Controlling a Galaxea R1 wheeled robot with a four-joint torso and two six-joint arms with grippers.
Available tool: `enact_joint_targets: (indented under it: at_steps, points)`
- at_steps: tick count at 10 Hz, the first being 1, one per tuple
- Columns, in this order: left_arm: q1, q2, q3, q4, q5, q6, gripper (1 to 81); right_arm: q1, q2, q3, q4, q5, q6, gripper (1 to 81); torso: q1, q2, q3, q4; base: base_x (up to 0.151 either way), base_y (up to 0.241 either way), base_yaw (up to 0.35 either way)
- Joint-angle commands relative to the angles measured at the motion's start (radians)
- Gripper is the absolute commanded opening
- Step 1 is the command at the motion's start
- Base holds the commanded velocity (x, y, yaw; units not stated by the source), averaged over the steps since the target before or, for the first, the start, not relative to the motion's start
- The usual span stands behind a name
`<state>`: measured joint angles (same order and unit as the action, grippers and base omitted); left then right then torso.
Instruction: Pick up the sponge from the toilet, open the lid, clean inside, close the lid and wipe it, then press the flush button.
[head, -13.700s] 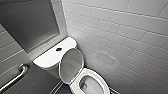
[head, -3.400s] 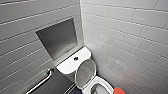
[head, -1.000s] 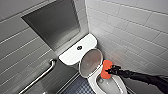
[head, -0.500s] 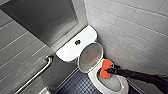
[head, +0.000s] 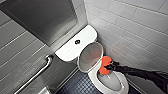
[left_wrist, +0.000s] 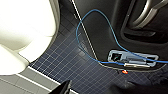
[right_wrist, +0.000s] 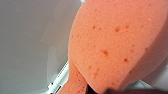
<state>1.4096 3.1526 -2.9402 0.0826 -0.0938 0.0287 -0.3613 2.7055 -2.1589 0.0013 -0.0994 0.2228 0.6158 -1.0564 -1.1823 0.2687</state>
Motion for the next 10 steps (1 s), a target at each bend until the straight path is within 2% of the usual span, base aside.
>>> enact_joint_targets:
  at_steps: [1, 3, 4, 5, 6, 10]
  points:
    - [0.042, -0.015, -0.011, -0.01, 0.092, 0.003, 81.1, 0.078, 0.044, -0.011, 0.013, -0.029, 0.001, 1.0, 0.0, 0.0, 0.0, 0.0, 0.0, 0.0, 0.0]
    - [0.049, -0.02, -0.011, -0.01, 0.088, 0.003, 81.1, 0.038, 0.073, -0.084, 0.019, -0.028, 0.004, 1.0, 0.0, 0.0, 0.0, 0.0, 0.0, 0.0, 0.0]
    - [0.05, -0.021, -0.011, -0.01, 0.088, 0.003, 81.1, 0.038, 0.072, -0.094, 0.019, -0.026, 0.01, 1.0, 0.0, 0.0, -0.052, 0.0, 0.0, 0.0, 0.0]
    - [0.05, -0.021, -0.011, -0.01, 0.088, 0.003, 81.1, 0.044, 0.059, -0.084, 0.017, -0.025, 0.01, 1.0, 0.0, 0.0, -0.074, 0.0, 0.0, 0.0, 0.0]
    - [0.05, -0.018, -0.011, -0.01, 0.088, 0.003, 81.1, 0.055, 0.049, -0.071, 0.017, -0.023, 0.012, 1.0, 0.0, 0.0, -0.015, 0.0, 0.0, 0.0, 0.0]
    - [0.053, -0.017, -0.011, -0.01, 0.086, 0.003, 81.1, 0.126, 0.033, -0.068, 0.019, -0.03, 0.013, 1.0, 0.0, 0.0, -0.033, 0.0, 0.0, 0.0, 0.0]
